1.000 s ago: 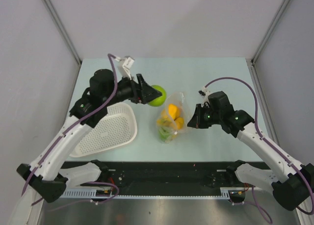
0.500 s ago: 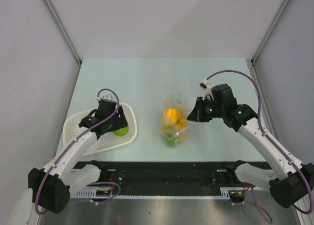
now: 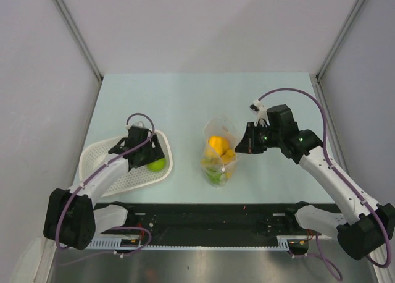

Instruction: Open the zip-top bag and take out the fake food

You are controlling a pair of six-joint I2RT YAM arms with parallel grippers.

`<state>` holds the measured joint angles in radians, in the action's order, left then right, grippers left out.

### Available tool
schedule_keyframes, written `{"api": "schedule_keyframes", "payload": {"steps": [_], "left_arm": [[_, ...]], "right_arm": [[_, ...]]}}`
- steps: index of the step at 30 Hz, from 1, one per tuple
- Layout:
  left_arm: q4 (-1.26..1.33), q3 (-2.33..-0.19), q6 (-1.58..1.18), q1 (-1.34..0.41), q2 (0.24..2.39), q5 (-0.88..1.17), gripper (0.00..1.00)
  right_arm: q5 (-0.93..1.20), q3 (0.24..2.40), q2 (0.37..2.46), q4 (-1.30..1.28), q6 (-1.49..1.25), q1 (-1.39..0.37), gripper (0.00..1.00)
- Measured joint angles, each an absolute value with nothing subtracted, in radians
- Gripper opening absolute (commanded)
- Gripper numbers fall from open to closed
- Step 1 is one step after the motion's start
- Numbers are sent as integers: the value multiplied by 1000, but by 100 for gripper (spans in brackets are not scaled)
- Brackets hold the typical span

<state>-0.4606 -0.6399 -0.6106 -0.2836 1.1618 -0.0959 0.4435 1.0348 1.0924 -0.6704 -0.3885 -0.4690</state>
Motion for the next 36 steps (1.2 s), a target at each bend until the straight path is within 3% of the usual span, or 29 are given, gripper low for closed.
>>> {"api": "schedule_keyframes", "payload": {"steps": [10,17,22,24,29,32,36], "left_arm": [[-505,-632,-621,-284,1087,-73,99],[-559,-666,-662,-294,840,35,89],[-458,-762,-723,-400,760,163,80],[-423,-832,-735,-461,787,193,71],[-328,-1028,-739,-648,925,244,45],[-317,-1095,-717,-723,1019,262,35],[-374,-1196,-650,-778,1198,280,30]], "right_arm": [[474,1035,1092,-686,-360,-468,0],[494,1053,1097,-695,-353,-467,0],[505,1068,1099,-702,-356,-467,0],[506,1075,1101,-702,-364,-467,0],[508,1083,1107,-688,-389,-490,0],[504,1083,1115,-675,-393,-514,0],[492,1083,1118,-661,-413,-528,0]]}}
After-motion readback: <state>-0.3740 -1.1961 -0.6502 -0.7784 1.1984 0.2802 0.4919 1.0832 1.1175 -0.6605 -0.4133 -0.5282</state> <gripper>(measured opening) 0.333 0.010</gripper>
